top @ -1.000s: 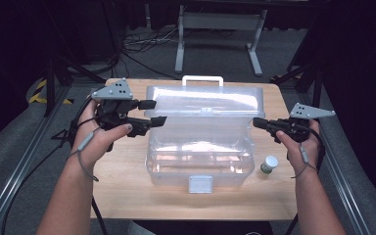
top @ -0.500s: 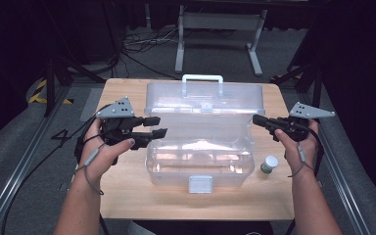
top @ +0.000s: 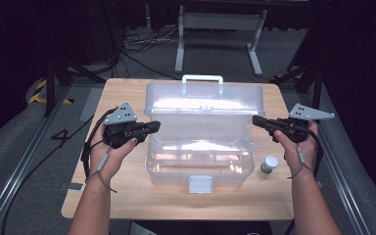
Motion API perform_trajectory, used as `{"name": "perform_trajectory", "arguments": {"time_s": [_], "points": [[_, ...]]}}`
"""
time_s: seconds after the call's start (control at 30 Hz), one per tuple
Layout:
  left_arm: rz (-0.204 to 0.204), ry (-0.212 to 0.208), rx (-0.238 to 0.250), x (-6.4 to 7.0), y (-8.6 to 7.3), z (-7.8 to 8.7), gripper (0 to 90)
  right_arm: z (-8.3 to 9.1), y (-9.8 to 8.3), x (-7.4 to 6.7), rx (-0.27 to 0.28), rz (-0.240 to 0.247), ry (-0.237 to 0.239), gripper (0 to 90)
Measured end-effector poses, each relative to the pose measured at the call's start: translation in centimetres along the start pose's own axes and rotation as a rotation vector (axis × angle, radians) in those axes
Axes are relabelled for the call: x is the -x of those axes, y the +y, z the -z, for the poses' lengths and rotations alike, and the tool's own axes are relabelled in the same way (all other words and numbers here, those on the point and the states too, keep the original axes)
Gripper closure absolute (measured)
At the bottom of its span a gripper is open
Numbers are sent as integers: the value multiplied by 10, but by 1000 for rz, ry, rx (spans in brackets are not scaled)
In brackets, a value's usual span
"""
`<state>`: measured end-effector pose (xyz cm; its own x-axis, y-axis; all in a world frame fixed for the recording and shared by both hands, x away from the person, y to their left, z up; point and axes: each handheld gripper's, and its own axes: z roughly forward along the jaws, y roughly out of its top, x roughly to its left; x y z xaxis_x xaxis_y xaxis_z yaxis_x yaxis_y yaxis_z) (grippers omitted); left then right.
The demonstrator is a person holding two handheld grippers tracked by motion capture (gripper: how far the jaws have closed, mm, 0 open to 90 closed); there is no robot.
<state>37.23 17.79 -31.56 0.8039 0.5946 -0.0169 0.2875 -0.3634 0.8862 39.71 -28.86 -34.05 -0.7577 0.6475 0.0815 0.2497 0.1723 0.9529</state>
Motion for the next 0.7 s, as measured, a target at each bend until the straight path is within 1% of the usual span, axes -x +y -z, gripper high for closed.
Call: {"name": "perform_trajectory", "arguments": {"time_s": [0.03, 0.07, 0.1, 0.13, 0.17, 0.2, 0.33, 0.37, 0.43, 0.47, 0.57, 0.63, 0.7], "points": [[7, 1, 7, -1, -1, -1, 891, 0, 0, -1, 2, 2, -2, 900], [19, -4, 33, -3, -2, -3, 895, 0, -1, -1, 2, 1, -3, 900], [24, -5, 42, -4, -3, -5, 898, 0, -2, -1, 3, 2, 0, 900], [29, 10, 51, -5, -4, -8, 898, 1, -2, -1, 2, 2, 0, 900], [34, 17, 54, -6, -4, -8, 899, 1, -3, -2, 2, 2, 1, 900], [49, 19, 62, -7, -5, -9, 899, 1, -3, -2, 1, 2, 0, 900], [79, 54, 108, -9, -6, -6, 900, 2, -4, -5, -7, 14, -7, 900], [87, 54, 113, -10, -6, -5, 900, 2, -4, -5, -8, 14, -6, 900], [80, 66, 121, -10, -7, -5, 900, 2, -5, -6, -2, 13, 0, 900], [74, 73, 119, -10, -7, -4, 900, 3, -5, -7, -4, 14, -9, 900], [69, 80, 110, -9, -6, -3, 900, 5, -5, -8, -5, 12, -13, 900], [70, 79, 110, -10, -6, -2, 900, 7, -6, -10, -16, 11, -14, 896], [71, 84, 112, -10, -5, -2, 900, 9, -6, -12, -30, 13, -26, 891]]}}
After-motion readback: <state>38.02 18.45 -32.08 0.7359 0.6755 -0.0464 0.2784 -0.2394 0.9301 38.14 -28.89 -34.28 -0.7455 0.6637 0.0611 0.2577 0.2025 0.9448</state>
